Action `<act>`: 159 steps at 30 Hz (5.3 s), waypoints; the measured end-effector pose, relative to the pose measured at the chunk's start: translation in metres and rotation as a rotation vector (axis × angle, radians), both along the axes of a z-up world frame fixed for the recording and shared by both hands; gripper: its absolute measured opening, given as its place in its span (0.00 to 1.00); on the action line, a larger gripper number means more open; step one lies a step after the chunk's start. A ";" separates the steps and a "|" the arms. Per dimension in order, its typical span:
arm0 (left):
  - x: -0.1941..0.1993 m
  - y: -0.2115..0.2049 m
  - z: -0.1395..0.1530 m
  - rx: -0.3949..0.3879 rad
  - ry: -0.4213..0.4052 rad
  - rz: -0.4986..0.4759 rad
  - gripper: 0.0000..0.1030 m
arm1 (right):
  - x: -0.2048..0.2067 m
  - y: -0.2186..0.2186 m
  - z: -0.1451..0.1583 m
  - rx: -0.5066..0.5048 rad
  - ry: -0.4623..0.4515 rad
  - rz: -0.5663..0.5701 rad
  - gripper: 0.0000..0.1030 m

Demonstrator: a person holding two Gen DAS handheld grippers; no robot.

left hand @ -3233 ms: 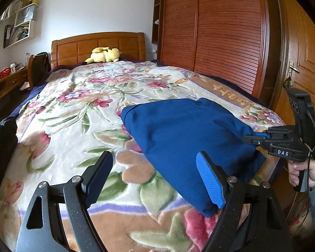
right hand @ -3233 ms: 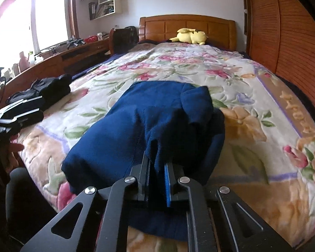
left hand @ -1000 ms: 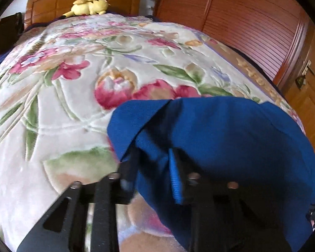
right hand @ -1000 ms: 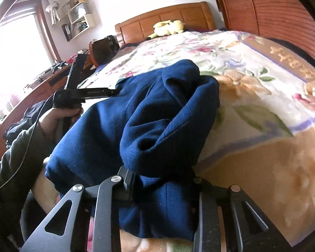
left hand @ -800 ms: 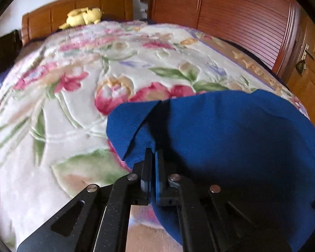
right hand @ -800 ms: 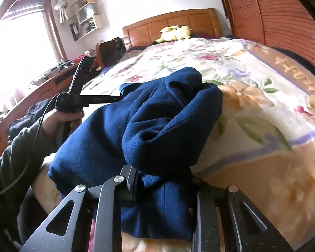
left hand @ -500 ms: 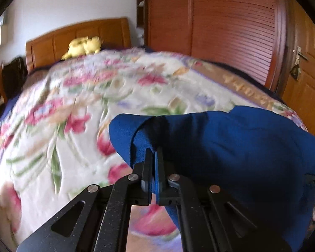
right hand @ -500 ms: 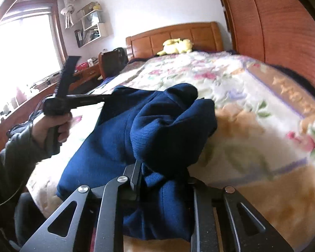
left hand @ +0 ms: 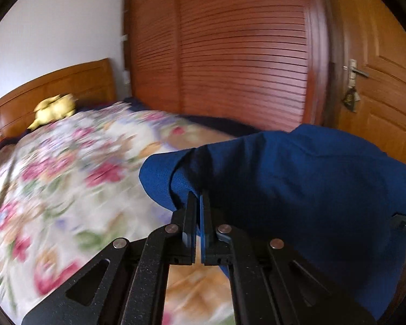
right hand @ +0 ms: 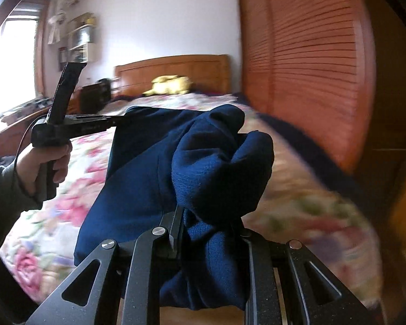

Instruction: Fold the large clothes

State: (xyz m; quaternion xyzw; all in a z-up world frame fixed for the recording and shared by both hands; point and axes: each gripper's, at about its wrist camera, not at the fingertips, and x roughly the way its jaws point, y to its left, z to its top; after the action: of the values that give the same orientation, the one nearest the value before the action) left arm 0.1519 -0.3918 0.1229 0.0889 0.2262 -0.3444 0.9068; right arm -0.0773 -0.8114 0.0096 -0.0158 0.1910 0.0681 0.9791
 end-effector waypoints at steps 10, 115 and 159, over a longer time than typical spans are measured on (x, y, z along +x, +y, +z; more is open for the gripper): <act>0.002 -0.163 -0.034 0.073 0.047 -0.115 0.02 | 0.012 -0.128 -0.037 0.047 0.132 -0.304 0.28; -0.137 0.407 -0.114 -0.037 -0.140 0.729 0.85 | -0.001 0.344 -0.094 0.032 -0.108 0.180 0.87; -0.142 0.412 -0.118 -0.047 -0.141 0.731 0.85 | 0.003 0.347 -0.100 0.026 -0.113 0.189 0.87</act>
State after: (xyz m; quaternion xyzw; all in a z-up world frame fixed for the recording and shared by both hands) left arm 0.0101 0.0198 0.0048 0.0047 0.1722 0.0038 0.9850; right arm -0.0739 -0.4647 -0.0899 -0.0247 0.1320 0.1615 0.9777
